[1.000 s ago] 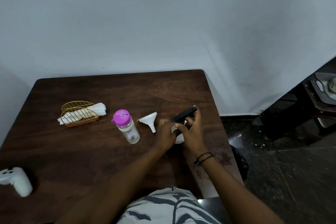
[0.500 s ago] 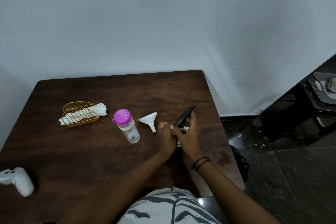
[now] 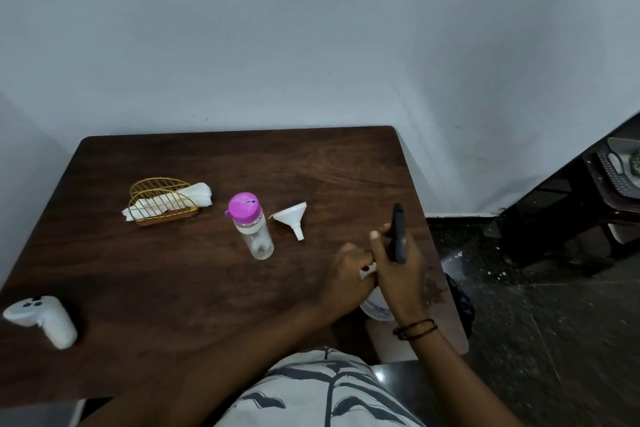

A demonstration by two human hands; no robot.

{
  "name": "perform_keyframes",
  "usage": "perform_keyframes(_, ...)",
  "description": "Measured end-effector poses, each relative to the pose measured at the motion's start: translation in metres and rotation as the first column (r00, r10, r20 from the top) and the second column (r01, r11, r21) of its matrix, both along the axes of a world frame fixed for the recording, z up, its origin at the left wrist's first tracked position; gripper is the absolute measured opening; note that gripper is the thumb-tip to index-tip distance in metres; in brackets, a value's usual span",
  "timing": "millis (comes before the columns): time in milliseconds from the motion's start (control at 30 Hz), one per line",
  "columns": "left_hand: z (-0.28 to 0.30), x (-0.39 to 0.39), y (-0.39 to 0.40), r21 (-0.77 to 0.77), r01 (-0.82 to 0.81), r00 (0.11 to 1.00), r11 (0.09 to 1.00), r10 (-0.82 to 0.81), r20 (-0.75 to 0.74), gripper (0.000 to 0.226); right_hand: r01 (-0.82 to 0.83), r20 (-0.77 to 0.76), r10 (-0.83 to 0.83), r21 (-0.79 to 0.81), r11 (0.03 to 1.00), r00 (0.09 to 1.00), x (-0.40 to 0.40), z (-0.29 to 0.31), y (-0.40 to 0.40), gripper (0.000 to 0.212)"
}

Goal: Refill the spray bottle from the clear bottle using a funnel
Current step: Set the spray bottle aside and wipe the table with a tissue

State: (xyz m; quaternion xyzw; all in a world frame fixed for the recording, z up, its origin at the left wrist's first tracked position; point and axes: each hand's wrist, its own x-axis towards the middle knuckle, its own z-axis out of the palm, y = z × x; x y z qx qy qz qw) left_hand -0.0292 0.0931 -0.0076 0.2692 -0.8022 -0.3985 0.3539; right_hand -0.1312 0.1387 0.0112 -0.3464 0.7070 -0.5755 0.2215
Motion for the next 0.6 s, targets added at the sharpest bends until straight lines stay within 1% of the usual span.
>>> perform_keyframes(67,0.001,0.007,0.003,0.013,0.069,0.996,0.997,-0.070,0.060,0.015,-0.020,0.008,0.019,0.051,0.999,1.000,-0.011,-0.005,0.014,0.010)
perform_keyframes(133,-0.003,0.016,0.004,0.067,0.075,0.992,0.995,-0.081,0.098,0.012,-0.089,0.051,0.082,0.145,0.985,0.995,-0.022,-0.010,0.024,0.010)
perform_keyframes(167,-0.006,0.019,0.003,0.123,0.061,0.991,0.991,-0.075,0.111,0.011,-0.133,0.082,0.119,0.197,0.971,0.990,-0.025,-0.012,0.027,0.013)
perform_keyframes(233,-0.013,0.026,0.000,0.261,-0.014,0.988,0.965,-0.027,0.150,0.011,-0.220,0.146,0.186,0.270,0.937,0.972,-0.026,-0.017,0.034,0.017)
perform_keyframes(300,-0.020,0.032,-0.006,0.332,-0.133,0.979,0.934,0.070,0.194,0.010,-0.263,0.184,0.211,0.339,0.903,0.960,-0.021,-0.022,0.040,0.018)
perform_keyframes(367,-0.027,0.038,-0.013,0.345,-0.211,0.964,0.915,0.138,0.226,0.010,-0.245,0.186,0.182,0.411,0.878,0.966,-0.016,-0.028,0.042,0.026)
perform_keyframes(433,-0.030,0.042,-0.017,0.343,-0.246,0.953,0.907,0.162,0.256,0.011,-0.194,0.157,0.134,0.477,0.857,0.978,-0.011,-0.034,0.041,0.032)
perform_keyframes(533,-0.034,0.047,-0.020,0.343,-0.273,0.943,0.899,0.178,0.282,0.012,-0.141,0.110,0.094,0.584,0.799,0.989,-0.005,-0.038,0.036,0.028)
perform_keyframes(600,-0.035,0.048,-0.022,0.345,-0.285,0.937,0.894,0.185,0.295,0.012,-0.144,0.116,0.093,0.595,0.791,0.989,-0.006,-0.038,0.032,0.028)
